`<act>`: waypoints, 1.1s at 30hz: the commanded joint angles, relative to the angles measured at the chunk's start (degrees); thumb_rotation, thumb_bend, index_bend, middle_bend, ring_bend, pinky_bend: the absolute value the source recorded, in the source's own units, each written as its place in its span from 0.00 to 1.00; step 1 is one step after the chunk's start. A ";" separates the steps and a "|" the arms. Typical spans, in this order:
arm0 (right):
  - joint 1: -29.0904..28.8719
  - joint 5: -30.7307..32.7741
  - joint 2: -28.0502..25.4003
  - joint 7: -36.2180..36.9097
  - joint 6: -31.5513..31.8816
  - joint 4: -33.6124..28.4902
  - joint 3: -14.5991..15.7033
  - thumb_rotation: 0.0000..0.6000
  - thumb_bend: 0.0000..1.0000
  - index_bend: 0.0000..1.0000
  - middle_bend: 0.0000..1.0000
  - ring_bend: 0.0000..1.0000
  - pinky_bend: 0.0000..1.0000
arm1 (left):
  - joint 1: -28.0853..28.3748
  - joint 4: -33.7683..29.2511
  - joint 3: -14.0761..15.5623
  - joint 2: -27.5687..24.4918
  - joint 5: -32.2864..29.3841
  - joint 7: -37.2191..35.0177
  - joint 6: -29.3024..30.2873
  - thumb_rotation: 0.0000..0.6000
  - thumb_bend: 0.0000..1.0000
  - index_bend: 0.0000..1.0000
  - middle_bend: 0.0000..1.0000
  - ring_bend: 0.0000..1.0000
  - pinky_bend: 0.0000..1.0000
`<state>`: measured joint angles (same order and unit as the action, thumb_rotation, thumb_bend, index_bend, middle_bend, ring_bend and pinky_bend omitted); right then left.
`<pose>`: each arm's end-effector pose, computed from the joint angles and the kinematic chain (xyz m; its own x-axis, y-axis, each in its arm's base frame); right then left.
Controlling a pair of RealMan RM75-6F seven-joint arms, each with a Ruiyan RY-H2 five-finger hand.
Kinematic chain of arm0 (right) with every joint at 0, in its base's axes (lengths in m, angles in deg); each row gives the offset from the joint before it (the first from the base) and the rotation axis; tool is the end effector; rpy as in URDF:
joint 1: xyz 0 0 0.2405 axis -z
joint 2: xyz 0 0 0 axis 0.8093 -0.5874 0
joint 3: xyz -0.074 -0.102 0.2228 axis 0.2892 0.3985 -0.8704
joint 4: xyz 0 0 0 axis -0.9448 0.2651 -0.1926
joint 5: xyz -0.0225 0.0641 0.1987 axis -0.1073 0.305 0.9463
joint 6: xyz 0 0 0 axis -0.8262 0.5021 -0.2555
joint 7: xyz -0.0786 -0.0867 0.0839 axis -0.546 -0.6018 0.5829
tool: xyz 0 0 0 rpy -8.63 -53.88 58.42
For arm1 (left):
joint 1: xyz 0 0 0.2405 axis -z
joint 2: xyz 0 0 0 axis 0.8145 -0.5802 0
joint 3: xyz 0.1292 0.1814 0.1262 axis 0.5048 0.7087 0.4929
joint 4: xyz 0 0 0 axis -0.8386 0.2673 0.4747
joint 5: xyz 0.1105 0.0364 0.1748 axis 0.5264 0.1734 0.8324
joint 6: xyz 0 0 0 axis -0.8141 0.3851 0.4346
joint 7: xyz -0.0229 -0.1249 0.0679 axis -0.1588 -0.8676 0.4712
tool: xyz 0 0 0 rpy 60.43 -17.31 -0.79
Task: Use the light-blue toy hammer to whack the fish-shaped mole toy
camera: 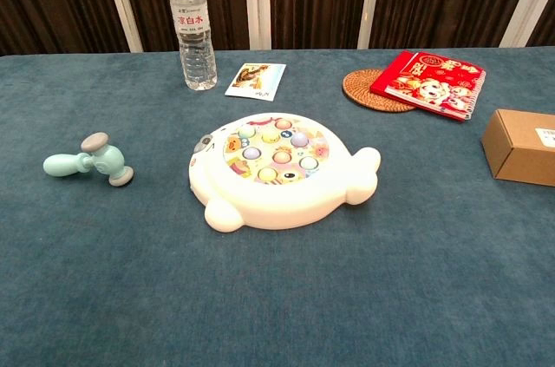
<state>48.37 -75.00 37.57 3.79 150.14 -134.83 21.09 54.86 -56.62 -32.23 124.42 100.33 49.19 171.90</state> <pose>-0.2951 -0.1809 0.1373 0.4910 0.0040 0.8711 -0.8661 -0.1050 0.4887 -0.3022 0.1425 0.1564 0.5122 -0.0135 0.8588 0.8571 -0.0561 -0.5121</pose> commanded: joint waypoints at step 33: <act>-0.32 2.28 0.19 1.26 -1.70 -0.58 -0.48 1.00 0.20 0.00 0.00 0.00 0.00 | 11.24 -10.08 -7.55 -4.31 -11.87 6.23 -16.00 1.00 0.05 0.18 0.01 0.00 0.01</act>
<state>48.06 -72.71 37.75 5.07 148.44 -135.43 20.62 63.96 -64.89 -38.09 120.55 90.84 53.95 158.38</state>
